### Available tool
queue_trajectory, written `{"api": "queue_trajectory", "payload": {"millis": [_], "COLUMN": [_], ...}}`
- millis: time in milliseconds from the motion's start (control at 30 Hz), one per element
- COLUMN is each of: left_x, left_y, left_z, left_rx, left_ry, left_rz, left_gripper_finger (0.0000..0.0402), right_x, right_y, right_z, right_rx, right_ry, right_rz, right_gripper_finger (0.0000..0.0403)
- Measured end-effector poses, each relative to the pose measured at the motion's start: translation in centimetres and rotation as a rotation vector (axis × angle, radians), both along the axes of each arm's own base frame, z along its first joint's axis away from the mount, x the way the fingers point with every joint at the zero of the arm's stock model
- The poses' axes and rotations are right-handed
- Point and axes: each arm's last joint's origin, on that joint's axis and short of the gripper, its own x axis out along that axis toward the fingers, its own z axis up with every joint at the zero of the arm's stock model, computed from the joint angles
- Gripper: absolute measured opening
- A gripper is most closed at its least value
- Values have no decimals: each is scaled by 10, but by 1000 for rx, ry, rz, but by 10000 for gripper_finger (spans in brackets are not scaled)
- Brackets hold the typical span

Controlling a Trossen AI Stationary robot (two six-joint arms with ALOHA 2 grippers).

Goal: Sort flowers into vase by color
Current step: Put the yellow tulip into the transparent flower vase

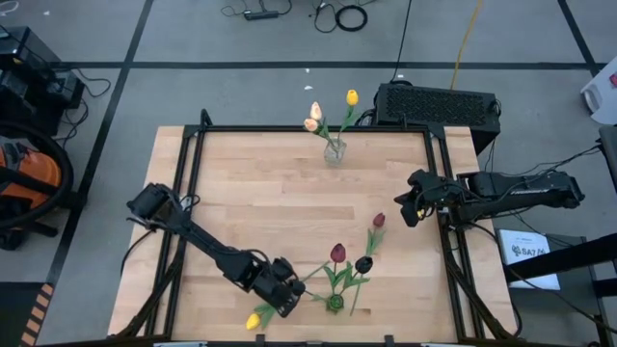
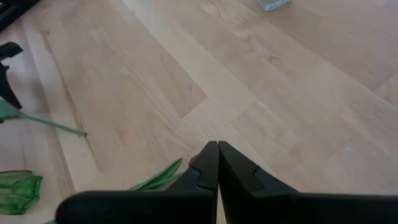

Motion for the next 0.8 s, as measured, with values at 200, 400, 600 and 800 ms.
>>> {"api": "queue_trajectory", "payload": {"millis": [200,400,600,800], "left_x": [-5,-8,-13,-15], "left_y": [-7,-10,-7,-4], "left_z": [-15,-28,-32,-33], "left_rx": [37,83,133,179], "left_ry": [53,105,166,175], "left_rz": [-15,-25,-29,-82], "left_gripper_finger": [178,177,125,22], "right_x": [0,0,0,0], "right_y": [0,0,0,0], "right_z": [0,0,0,0], "right_rx": [3,4,4,0], "right_ry": [0,-1,-1,0], "right_rz": [-3,-5,-5,-4], "right_gripper_finger": [0,0,0,0]}}
